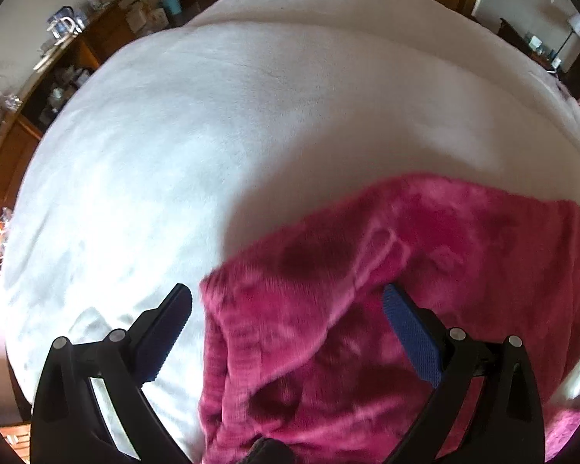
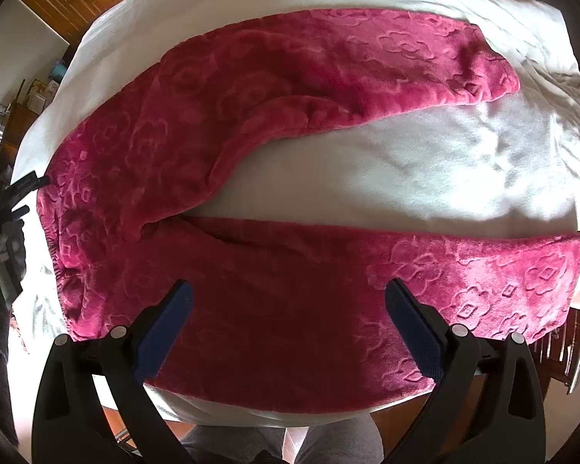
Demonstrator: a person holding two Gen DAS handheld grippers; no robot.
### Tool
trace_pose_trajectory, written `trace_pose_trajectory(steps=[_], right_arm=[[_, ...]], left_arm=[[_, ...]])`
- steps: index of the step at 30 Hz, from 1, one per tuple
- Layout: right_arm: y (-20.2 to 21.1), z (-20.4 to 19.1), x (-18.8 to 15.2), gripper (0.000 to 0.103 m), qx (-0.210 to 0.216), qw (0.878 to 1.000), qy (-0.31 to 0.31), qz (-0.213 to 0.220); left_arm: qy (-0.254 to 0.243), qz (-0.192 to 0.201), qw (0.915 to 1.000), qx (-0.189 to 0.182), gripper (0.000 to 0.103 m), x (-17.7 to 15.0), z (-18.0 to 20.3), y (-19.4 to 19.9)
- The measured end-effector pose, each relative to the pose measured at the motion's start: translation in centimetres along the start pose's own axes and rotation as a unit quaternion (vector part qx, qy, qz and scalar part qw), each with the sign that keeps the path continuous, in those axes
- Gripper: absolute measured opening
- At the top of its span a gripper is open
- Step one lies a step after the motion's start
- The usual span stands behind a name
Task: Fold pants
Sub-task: 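Grasp the waistband with the left gripper while the right gripper approaches a leg, then grasp the pant leg cuff with the right gripper while the left holds the waistband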
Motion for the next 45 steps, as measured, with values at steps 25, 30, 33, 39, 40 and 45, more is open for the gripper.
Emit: trace_pose_trajectory(steps=[25, 30, 33, 39, 40, 45], right_arm=[[-0.1, 15.3, 16.7, 0.1, -0.016, 0.995, -0.093, 0.044], [-0.7, 22.7, 25.1, 0.1, -0.021, 0.99, -0.128, 0.049], [-1.0, 26.4, 29.0, 0.1, -0.013, 0.985, -0.167, 0.046], [-1.7, 31.2, 34.1, 0.1, 0.025, 0.969, -0.245, 0.037], [-1.9, 31.6, 34.7, 0.099, 0.029, 0.967, -0.251, 0.036], [-3.5, 32.3, 37.5, 0.089, 0.034, 0.96, -0.278, 0.023]], left_arm=[[0.001, -0.035, 0.998, -0.052, 0.011, 1.4, -1.3, 2.3], [0.018, -0.036, 0.9987, -0.03, 0.011, 1.4, -2.1, 3.9], [0.027, -0.04, 0.9988, -0.012, 0.011, 0.8, -1.6, 5.2], [0.043, -0.036, 0.9984, 0.007, 0.011, -0.9, 0.6, 7.0], [0.043, -0.035, 0.9984, 0.009, 0.011, -1.0, 0.8, 7.4], [0.045, -0.029, 0.9984, 0.016, 0.011, -1.9, 1.1, 9.7]])
Point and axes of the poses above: each gripper's, at about its wrist camera, not at the fingertips, and y roughly against the way its jaws point, z to its right, x to its top, the point moved 5 cm from there along -y, roughly the way its jaws point, and after that the axes turned 6 degrees about x, right-handed, at the moved point
